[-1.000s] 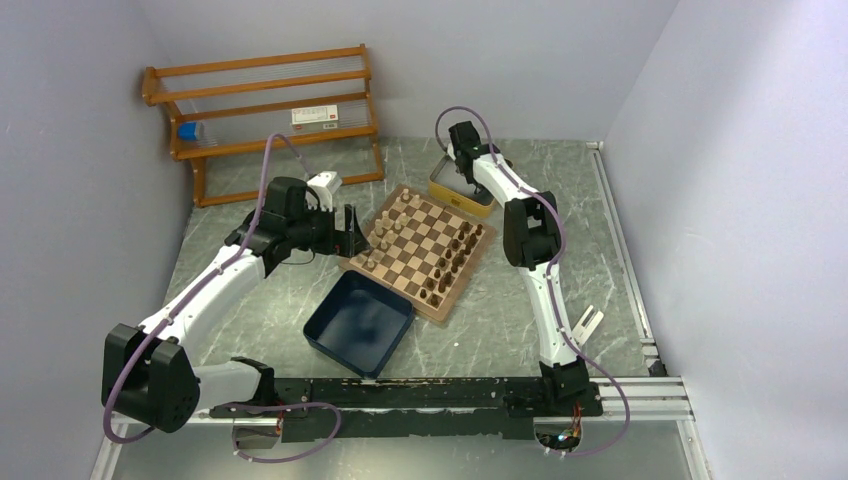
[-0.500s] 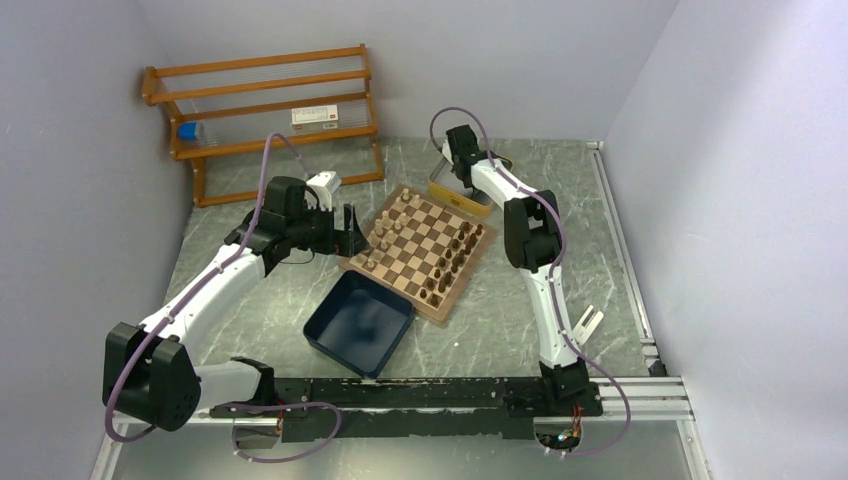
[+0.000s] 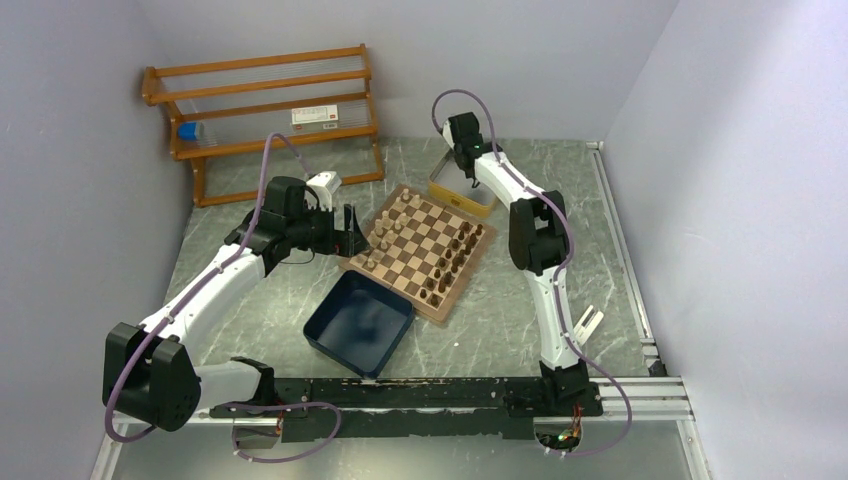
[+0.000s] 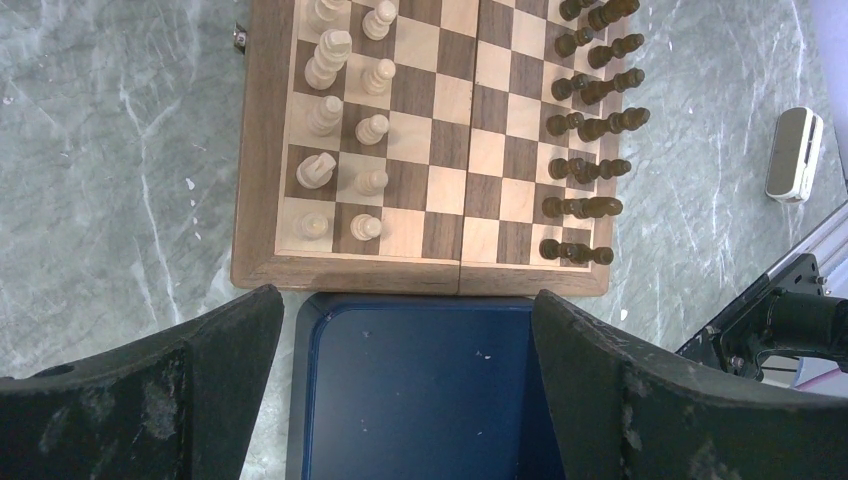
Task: Set up the chess pieces on the board
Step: Pick up the chess piece from the storage box.
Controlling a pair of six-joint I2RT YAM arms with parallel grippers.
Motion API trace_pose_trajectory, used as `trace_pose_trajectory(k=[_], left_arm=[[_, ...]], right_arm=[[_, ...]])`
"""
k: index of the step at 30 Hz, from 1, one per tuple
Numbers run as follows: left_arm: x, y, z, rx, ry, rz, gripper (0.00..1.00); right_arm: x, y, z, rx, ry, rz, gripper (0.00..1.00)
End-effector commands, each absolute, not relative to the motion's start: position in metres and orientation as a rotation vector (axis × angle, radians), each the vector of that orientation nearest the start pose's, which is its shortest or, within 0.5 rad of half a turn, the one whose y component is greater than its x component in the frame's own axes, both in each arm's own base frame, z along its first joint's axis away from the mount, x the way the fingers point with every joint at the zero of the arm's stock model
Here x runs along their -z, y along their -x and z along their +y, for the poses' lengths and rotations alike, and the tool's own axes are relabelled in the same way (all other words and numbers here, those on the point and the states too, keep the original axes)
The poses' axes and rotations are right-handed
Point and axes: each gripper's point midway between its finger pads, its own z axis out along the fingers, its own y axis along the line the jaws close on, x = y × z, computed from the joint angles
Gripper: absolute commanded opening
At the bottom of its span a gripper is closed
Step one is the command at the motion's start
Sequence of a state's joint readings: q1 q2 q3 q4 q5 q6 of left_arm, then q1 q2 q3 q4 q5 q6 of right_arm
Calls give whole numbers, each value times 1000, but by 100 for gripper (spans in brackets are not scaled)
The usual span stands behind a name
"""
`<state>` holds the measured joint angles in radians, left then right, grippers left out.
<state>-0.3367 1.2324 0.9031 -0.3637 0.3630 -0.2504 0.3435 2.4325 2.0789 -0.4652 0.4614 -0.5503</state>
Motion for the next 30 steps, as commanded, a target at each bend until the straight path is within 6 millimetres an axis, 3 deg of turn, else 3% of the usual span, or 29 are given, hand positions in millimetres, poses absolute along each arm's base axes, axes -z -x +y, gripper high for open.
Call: trace_pose_trajectory(k=[1, 13, 20, 30], left_arm=[[-170, -303, -181, 733, -297, 2256, 99], [-166, -303, -181, 736, -297, 2265, 99], [-165, -305, -178, 728, -280, 2272, 99], [-165, -306, -175, 726, -270, 2271, 99]], right_arm=[[-64, -592, 90, 726, 842, 2288, 37], [-31, -583, 74, 705, 880, 2408, 42], [-11, -573, 65, 645, 901, 2480, 38], [1, -571, 61, 583, 935, 2522, 33]])
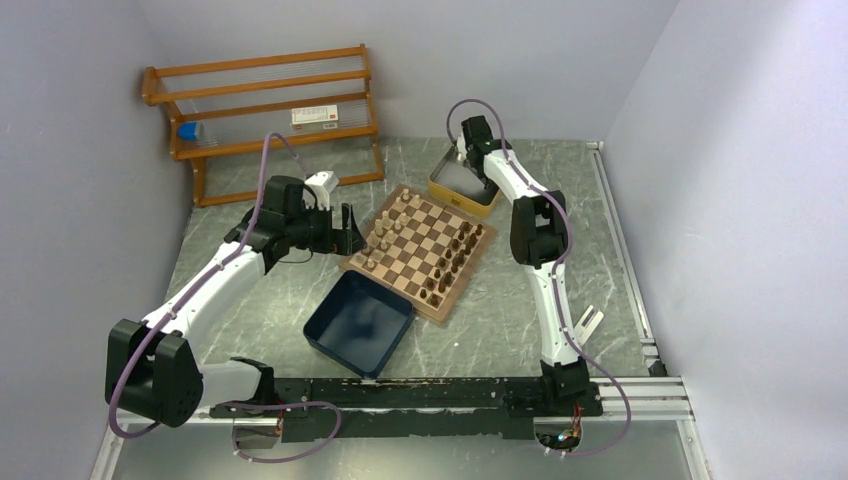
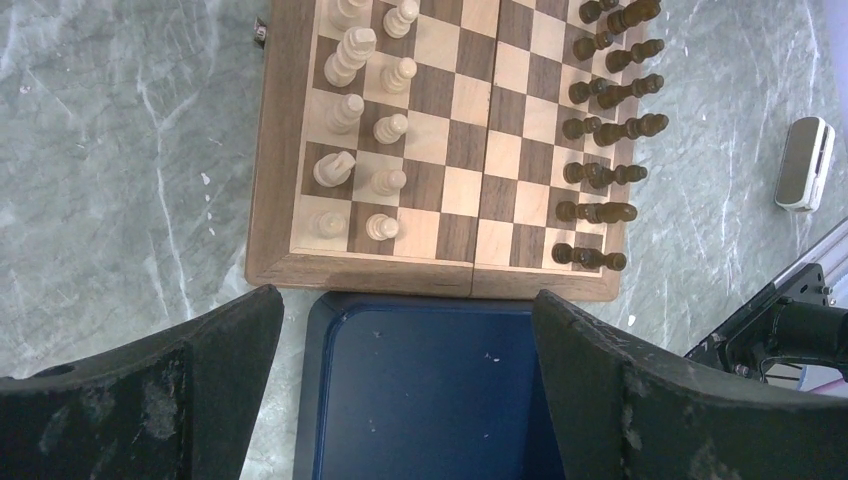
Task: Set up the chess pieces on the board
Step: Pick up the chess piece from the storage box.
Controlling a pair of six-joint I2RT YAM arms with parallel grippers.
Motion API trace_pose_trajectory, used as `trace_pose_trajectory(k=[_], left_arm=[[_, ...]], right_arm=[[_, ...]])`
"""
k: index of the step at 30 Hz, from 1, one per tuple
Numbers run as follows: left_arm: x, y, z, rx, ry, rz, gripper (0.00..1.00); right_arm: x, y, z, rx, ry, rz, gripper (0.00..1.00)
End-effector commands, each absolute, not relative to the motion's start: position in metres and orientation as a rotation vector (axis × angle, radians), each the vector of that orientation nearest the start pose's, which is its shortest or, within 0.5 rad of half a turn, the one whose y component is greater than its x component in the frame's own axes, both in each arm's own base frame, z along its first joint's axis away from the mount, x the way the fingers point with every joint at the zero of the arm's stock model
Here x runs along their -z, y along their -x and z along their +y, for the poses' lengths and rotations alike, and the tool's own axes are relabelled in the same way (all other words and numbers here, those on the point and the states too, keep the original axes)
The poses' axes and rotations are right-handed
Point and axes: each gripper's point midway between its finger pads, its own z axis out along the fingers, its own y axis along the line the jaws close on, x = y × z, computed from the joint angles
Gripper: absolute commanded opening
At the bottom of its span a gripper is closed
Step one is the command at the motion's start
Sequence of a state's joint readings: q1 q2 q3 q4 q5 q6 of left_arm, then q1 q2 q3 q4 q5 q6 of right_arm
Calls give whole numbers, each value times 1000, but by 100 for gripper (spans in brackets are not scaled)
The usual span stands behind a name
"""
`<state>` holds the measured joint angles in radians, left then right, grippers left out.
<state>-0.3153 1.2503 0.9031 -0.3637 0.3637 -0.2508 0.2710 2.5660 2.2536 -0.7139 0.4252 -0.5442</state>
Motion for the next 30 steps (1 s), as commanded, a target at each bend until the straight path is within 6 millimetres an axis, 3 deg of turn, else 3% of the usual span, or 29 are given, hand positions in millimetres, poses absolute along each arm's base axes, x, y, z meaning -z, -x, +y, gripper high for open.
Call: trace_pose_trajectory(k=[1, 12, 21, 30], left_arm=[[-166, -307, -175, 726, -267, 2269, 99], [-166, -306, -174, 726, -267, 2267, 99], [-167, -307, -174, 736, -263, 2264, 99], [-167, -307, -173, 738, -259, 2260, 99]], right_arm=[[2, -570, 61, 574, 938, 2526, 32], [16, -567, 70, 459, 998, 2533, 17], [-11, -589, 104, 265, 927, 2384, 9], [-19, -600, 124, 121, 808, 2327, 9]])
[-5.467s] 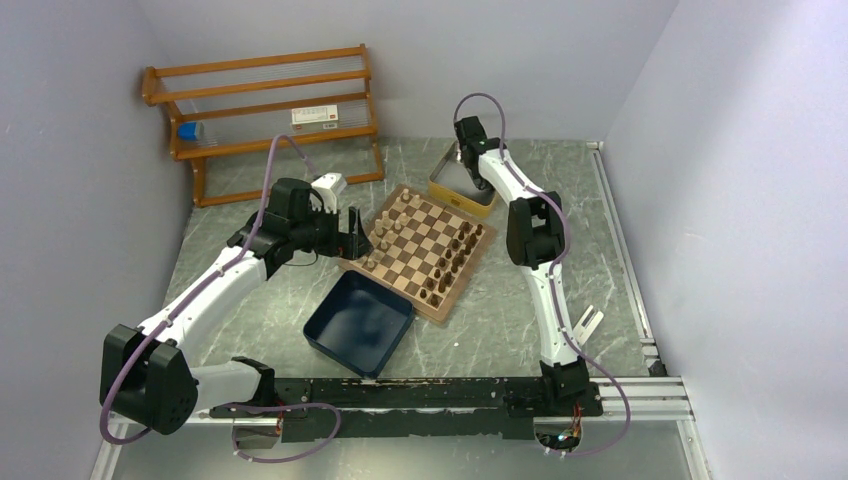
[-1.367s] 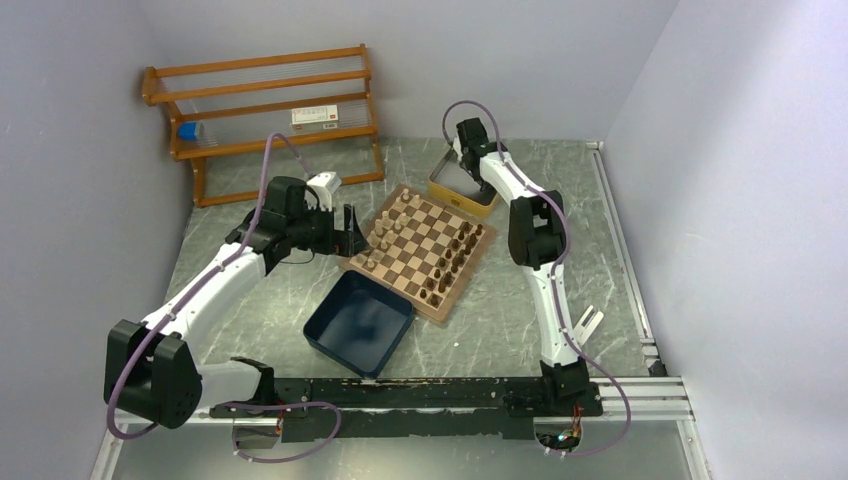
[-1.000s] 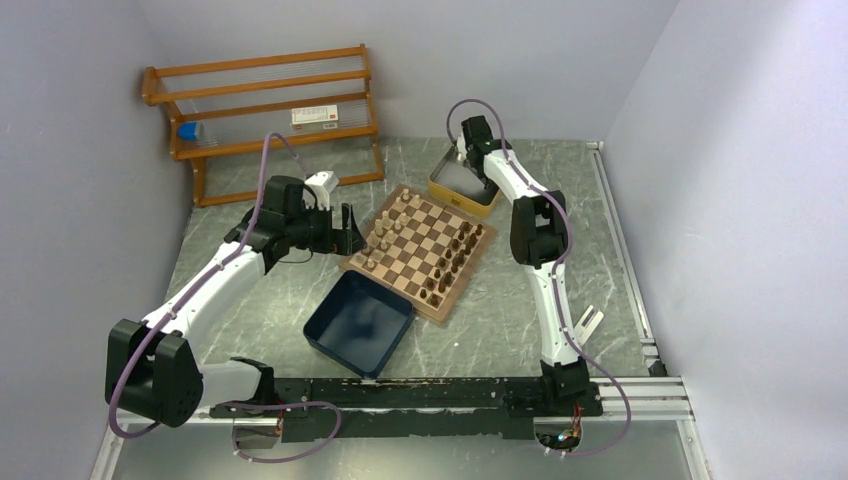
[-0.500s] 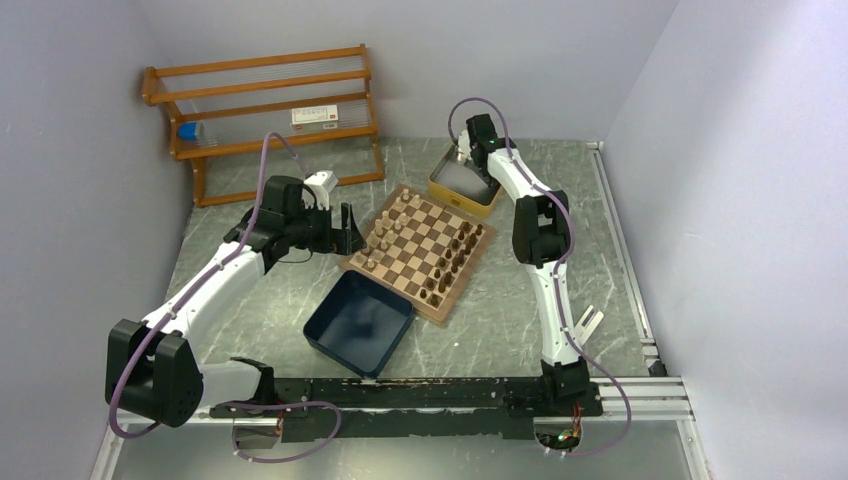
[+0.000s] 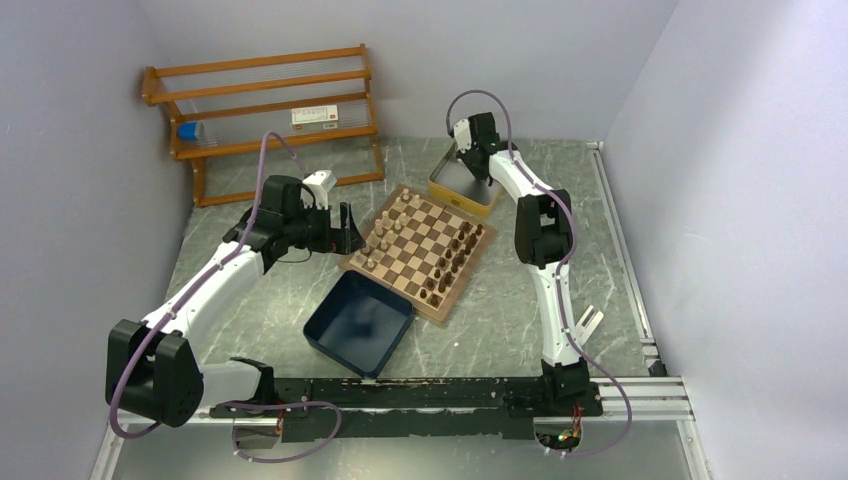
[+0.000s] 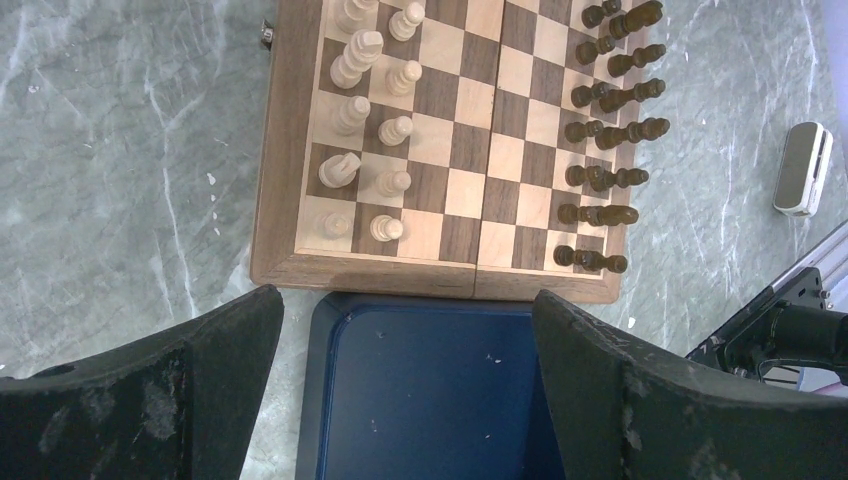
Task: Set up the chess pieces on the board
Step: Pick up the chess piece from the storage box.
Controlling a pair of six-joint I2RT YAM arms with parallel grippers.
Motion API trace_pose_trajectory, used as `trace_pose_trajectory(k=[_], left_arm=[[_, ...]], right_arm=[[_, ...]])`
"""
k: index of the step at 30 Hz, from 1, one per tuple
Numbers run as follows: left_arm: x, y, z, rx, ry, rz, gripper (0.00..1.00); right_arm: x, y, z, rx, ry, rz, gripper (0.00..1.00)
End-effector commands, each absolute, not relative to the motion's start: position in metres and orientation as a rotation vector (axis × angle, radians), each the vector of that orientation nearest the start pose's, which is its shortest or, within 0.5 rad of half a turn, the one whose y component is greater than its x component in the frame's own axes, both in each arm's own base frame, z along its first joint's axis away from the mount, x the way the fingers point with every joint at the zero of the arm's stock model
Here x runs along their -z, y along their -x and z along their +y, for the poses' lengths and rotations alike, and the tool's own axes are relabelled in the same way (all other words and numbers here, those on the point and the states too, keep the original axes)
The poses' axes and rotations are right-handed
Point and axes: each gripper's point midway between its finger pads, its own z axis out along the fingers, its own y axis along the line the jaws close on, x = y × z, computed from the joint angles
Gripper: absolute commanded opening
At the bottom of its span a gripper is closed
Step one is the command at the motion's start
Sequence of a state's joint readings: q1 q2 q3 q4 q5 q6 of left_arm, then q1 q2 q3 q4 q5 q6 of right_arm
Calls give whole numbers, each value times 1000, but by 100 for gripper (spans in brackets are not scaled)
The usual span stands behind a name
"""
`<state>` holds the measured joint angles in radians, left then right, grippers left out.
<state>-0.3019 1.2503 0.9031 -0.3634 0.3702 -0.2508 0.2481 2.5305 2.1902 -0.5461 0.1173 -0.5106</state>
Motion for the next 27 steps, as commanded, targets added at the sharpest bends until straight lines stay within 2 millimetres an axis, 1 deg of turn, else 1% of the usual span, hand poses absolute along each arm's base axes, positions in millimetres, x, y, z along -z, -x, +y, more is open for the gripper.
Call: trace_pose_trajectory(k=[1, 5, 7, 12, 17, 22, 26, 27], left_arm=[[-167, -307, -173, 739, -260, 2259, 99], [-168, -307, -174, 749, -262, 2253, 99], [-169, -307, -175, 758, -266, 2248, 99], [-173, -308, -172, 763, -252, 2233, 99], [-176, -308, -168, 753, -246, 2222, 99], [-176, -307, -168, 750, -249, 2218, 99], [-176, -308, -166, 738, -246, 2219, 99], [-176, -308, -165, 733, -245, 2219, 99]], right_arm=[[-21, -601, 125, 113, 795, 2322, 9], [-34, -602, 127, 98, 729, 2288, 9], [-48, -604, 126, 102, 684, 2257, 10], [-70, -604, 124, 100, 613, 2207, 7], [-91, -597, 129, 49, 548, 2152, 6], [-109, -591, 125, 42, 464, 2100, 5], [-123, -583, 135, -53, 395, 2084, 5], [-129, -579, 141, -99, 382, 2071, 5]])
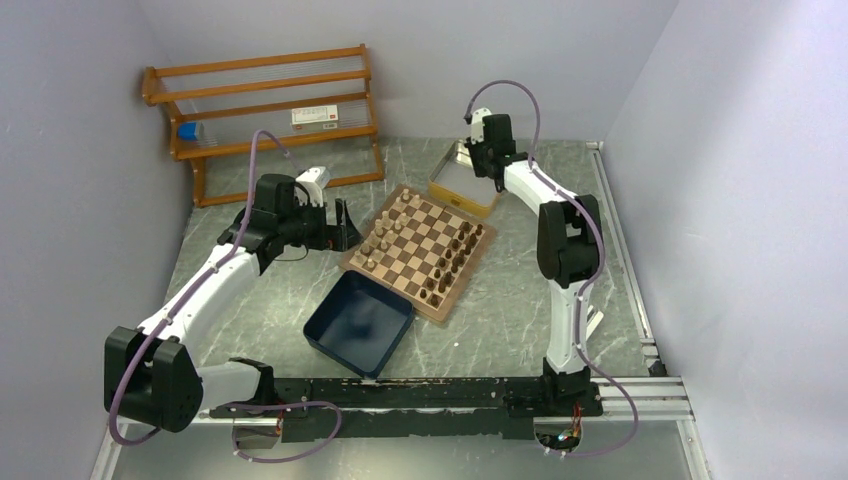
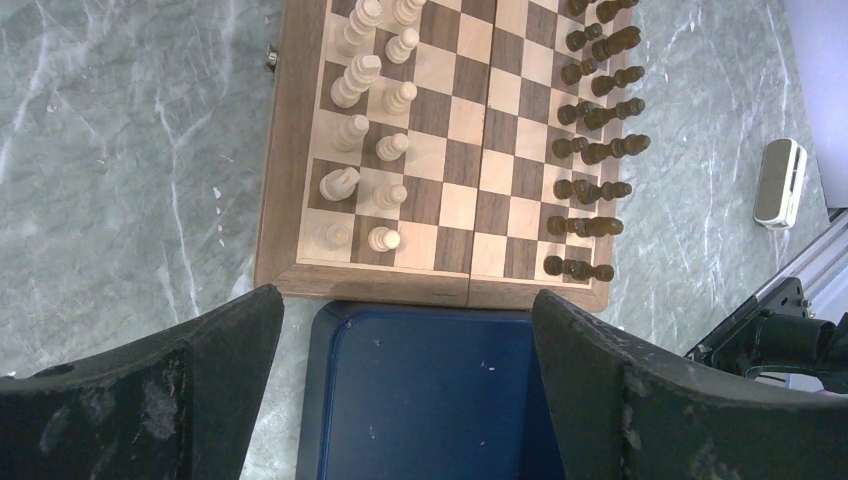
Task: Set up the chess pieces on the board
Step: Pick up the chess piece from the storage box, then place the chess piece on the chessboard.
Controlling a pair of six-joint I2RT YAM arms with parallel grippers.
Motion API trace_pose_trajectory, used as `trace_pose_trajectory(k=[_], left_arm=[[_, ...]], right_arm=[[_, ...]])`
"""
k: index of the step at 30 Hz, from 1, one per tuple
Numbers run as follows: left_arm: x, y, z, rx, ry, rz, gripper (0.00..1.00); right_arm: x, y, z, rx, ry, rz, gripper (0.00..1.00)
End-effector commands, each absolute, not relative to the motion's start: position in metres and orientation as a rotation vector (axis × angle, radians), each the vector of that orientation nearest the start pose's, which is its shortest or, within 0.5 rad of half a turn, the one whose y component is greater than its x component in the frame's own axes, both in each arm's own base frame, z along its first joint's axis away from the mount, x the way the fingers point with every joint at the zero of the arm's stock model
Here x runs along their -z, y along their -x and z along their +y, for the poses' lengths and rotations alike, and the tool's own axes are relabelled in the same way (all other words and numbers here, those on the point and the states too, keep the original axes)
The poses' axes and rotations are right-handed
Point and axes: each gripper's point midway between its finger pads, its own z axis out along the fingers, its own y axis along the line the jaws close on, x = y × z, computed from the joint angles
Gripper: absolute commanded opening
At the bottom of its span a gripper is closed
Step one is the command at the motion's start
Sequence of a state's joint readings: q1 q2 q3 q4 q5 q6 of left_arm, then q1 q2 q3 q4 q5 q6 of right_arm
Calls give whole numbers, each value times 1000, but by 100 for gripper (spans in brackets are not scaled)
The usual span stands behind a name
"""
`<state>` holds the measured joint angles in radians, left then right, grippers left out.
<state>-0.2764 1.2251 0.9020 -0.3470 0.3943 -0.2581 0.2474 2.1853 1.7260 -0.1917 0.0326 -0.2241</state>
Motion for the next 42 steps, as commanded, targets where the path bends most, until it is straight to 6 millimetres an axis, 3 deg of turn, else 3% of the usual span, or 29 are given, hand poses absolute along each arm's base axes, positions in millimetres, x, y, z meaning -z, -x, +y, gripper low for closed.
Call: trace_pose_trajectory(k=[1, 9, 13, 21, 27, 42], left_arm=[[-176, -308, -165, 727, -243, 2221, 99], [-177, -308, -163, 720, -243, 2220, 99], [-178, -308, -163, 721, -244, 2217, 99], [-181, -308, -163, 725, -246, 2205, 99], [-178, -308, -164, 723, -247, 2212, 99], [-176, -311, -156, 667, -223, 2222, 99]], right_arm=[[-135, -575, 144, -135, 362, 2056, 6], [-171, -530, 165, -376, 216, 1937, 6], [-170, -500, 180, -421, 241, 1888, 6], [-153, -454, 234, -495, 345, 1791, 8], [-131, -449, 266, -463, 415, 1754, 9], [-90, -450, 285, -430, 493, 1786, 15]])
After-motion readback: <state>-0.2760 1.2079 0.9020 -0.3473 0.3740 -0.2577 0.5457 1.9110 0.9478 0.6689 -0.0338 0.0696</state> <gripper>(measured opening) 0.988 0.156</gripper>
